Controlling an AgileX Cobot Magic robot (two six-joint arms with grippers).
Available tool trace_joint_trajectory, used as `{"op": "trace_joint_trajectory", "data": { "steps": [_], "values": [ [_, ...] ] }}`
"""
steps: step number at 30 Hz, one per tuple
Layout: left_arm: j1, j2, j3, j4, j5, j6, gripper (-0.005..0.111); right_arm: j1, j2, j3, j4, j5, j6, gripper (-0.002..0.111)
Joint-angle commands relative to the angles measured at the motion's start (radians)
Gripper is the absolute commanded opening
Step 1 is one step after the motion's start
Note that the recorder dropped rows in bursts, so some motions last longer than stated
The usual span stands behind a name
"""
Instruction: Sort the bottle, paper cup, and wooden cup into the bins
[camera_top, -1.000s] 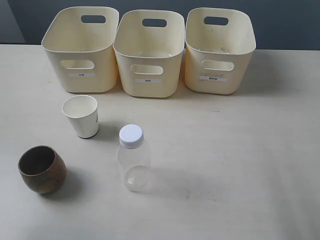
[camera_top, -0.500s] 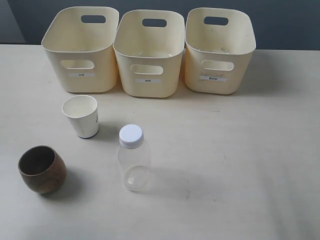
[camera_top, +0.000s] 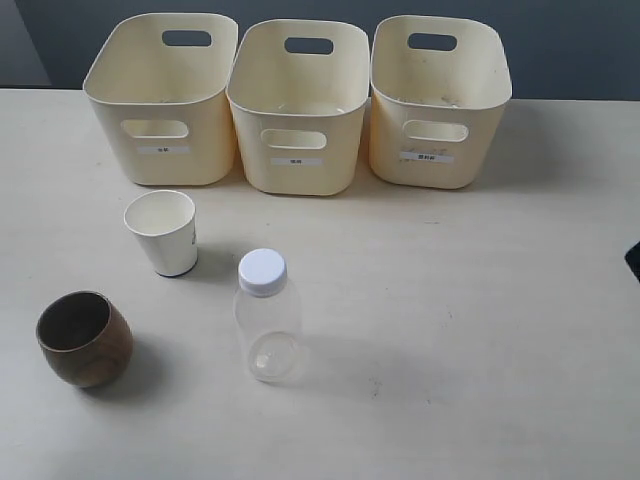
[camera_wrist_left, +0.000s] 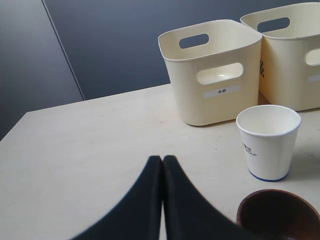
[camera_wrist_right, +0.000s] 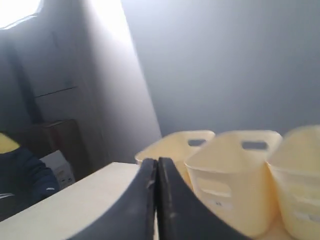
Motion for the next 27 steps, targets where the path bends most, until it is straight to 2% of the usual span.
{"op": "trace_joint_trajectory", "data": {
  "steps": [1, 8, 12, 16, 23, 27],
  "values": [
    [-0.003, -0.005, 0.001, 0.006, -0.006, -0.002, 0.0, -0.003, -0.003, -0.043, 0.074, 0.054, -0.137, -0.001],
    [-0.003, -0.005, 0.001, 0.006, -0.006, -0.002, 0.0, -0.003, 0.118, -0.07, 0.074, 0.014, -0.094, -0.001],
    [-0.003, -0.005, 0.001, 0.006, -0.006, -0.002, 0.0, -0.003, 0.298, -0.153, 0.074, 0.105, -0.102, -0.001],
    [-0.003, -0.005, 0.001, 0.006, -0.006, -0.002, 0.0, -0.003, 0.491, -0.204, 0.074, 0.21, -0.182, -0.001],
    [-0.003, -0.005, 0.001, 0.006, -0.006, -0.002, 0.0, -0.003, 0.824, -0.206, 0.074, 0.405, -0.444, -0.001],
    [-0.003, -0.005, 0.001, 0.006, -0.006, -0.002, 0.0, 0.058, 0.922, -0.206, 0.074, 0.448, -0.542, -0.001]
  ]
}}
